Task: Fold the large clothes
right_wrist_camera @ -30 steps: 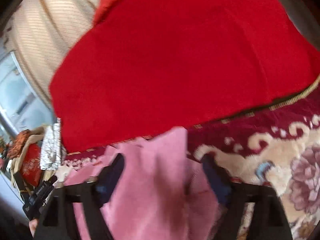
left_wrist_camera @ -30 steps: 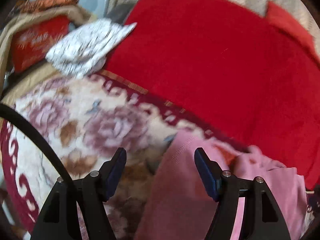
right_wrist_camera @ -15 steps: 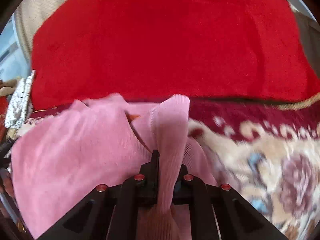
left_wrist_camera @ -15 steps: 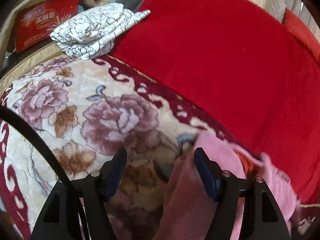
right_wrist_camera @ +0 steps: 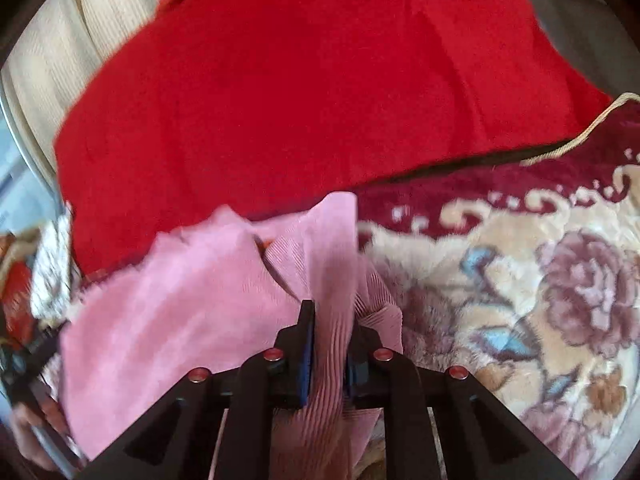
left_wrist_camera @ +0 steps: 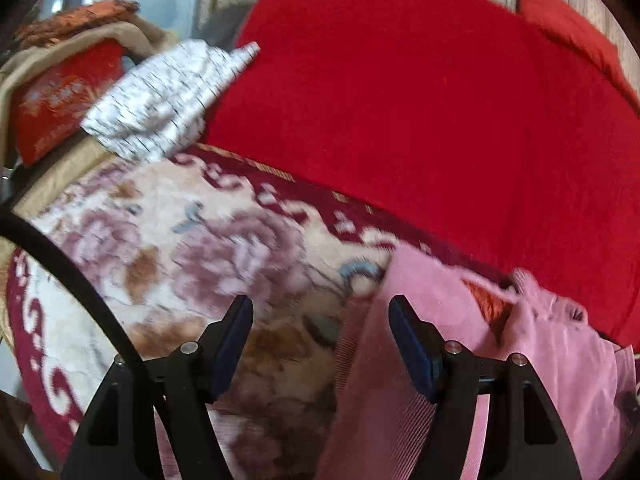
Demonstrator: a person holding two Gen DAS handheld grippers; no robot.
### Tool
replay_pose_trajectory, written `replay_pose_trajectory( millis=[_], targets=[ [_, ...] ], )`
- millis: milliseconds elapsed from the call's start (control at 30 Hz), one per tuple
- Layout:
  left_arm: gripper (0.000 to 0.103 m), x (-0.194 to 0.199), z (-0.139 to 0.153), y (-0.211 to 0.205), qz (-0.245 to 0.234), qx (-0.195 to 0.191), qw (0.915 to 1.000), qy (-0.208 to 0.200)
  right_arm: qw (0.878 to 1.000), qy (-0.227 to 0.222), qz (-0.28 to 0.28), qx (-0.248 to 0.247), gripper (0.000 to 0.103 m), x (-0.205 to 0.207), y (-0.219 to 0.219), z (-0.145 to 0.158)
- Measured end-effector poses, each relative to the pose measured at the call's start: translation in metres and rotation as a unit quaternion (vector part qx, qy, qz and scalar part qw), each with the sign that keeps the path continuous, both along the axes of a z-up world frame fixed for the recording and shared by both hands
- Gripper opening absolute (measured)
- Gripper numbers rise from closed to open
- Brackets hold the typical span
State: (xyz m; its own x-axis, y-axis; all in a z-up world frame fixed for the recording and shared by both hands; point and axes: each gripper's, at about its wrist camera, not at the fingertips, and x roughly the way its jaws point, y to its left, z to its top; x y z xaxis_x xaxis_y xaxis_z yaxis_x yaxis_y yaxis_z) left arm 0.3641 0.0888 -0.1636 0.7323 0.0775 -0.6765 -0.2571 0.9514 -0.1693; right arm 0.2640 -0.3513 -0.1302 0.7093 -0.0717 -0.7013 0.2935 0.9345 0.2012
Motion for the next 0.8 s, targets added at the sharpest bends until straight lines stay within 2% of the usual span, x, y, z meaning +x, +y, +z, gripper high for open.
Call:
replay_pose_trajectory(
  millis=[67,133,167,200,267,333,367,400,433,500,567,667,700,767,800],
  targets=[
    [0.071,-0.016,0.011,0.009,0.007,0.006,0.9998,-0.02,0.999,-0.035,0.004,-0.018,0.02,-0.006,0.006,0.016],
    [0.071,-0.037,0.018,0.025,0.02,0.009,0.9992,-0.034,0.997,-0.071,0.021,-0.023,0.04,-0.017,0.014,0.032],
    [0.071,-0.045,0.019,0.031,0.026,0.008,0.999,-0.036,0.996,-0.083,0.03,-0.018,0.078,-0.022,0.018,0.036],
    [0.071,-0.053,0.02,0.038,0.032,0.006,0.9988,-0.036,0.995,-0.092,0.037,-0.012,0.09,-0.025,0.022,0.039],
    [0.071,-0.07,0.019,0.05,0.045,-0.002,0.9985,-0.033,0.991,-0.119,0.053,-0.009,0.09,-0.035,0.033,0.042],
    [0.071,-0.085,0.02,0.058,0.058,-0.011,0.9975,-0.039,0.991,-0.107,0.082,-0.009,0.088,-0.036,0.047,0.042],
    [0.071,-0.092,0.019,0.059,0.058,-0.011,0.9974,-0.042,0.99,-0.104,0.095,0.003,0.083,-0.037,0.053,0.039],
    [0.071,-0.099,0.017,0.059,0.059,-0.008,0.9973,-0.043,0.989,-0.102,0.105,0.016,0.071,-0.039,0.057,0.036],
    [0.071,-0.109,0.014,0.054,0.058,-0.003,0.9974,-0.042,0.989,-0.093,0.114,0.023,0.067,-0.042,0.063,0.034],
    [0.071,-0.116,0.007,0.043,0.039,-0.004,0.9986,-0.036,0.989,-0.064,0.131,0.028,0.061,-0.04,0.073,0.02],
    [0.071,-0.118,0.005,0.022,0.0,0.005,0.9994,-0.034,0.989,-0.047,0.138,0.026,0.059,-0.041,0.08,0.011],
    [0.073,-0.117,0.004,-0.01,-0.048,0.056,0.9963,-0.044,0.99,-0.025,0.138,0.032,0.059,-0.041,0.084,-0.001],
    [0.075,-0.112,0.001,-0.016,-0.057,0.069,0.9953,-0.036,0.991,-0.014,0.134,0.026,0.059,-0.04,0.084,-0.004],
    [0.081,-0.092,-0.022,-0.026,-0.069,0.092,0.9931,0.022,0.992,0.03,0.122,0.019,0.057,-0.032,0.079,-0.022],
    [0.082,-0.08,-0.038,-0.026,-0.069,0.087,0.9919,0.062,0.99,0.05,0.125,0.029,0.057,-0.027,0.076,-0.03]
  ],
)
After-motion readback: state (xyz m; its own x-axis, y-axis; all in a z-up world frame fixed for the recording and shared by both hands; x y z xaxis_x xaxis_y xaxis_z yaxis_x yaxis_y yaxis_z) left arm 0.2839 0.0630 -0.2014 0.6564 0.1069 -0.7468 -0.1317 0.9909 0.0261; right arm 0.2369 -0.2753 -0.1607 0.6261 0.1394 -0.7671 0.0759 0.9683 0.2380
